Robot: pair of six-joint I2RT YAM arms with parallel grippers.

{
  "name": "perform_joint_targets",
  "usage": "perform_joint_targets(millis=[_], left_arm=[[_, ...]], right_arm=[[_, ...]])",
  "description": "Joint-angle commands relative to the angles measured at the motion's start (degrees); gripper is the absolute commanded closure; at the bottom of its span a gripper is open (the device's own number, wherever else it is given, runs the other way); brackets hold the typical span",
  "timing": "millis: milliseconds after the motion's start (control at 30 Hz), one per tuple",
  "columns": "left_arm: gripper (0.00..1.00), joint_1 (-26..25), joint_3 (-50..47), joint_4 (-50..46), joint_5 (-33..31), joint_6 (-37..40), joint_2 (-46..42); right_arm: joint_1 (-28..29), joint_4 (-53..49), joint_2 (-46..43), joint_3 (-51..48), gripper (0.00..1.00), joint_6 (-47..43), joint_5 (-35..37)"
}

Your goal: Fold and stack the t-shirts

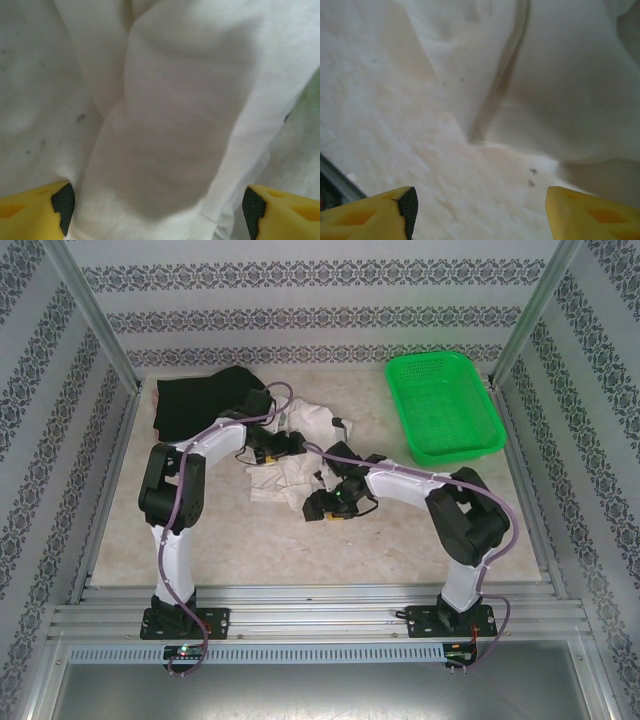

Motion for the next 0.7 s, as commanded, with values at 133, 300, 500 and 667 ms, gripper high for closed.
perform_joint_targets(millis=[133,300,500,667], left_arm=[[0.48,0.02,1.3,2.4,2.2,-3.66,3.62],[0.79,0.15,-0.47,2.99,2.46,-3.92,2.19],[0.85,0.71,-2.26,2.11,3.07,-4.08,-2.32],[0.84,1.24,-3.06,1.79,3.55,-4.02,-8.38]], right_arm=[[1.14,4.01,4.74,5.11,0.37,2.28,9.91],[1.39,3.01,8.0,8.27,0.47,2.8,13.62],[-0.35,3.38,6.41,7.35,0.93,6.42,18.5],[-3.12,4.67,-3.96,6.66,1.0,7.21,16.48]])
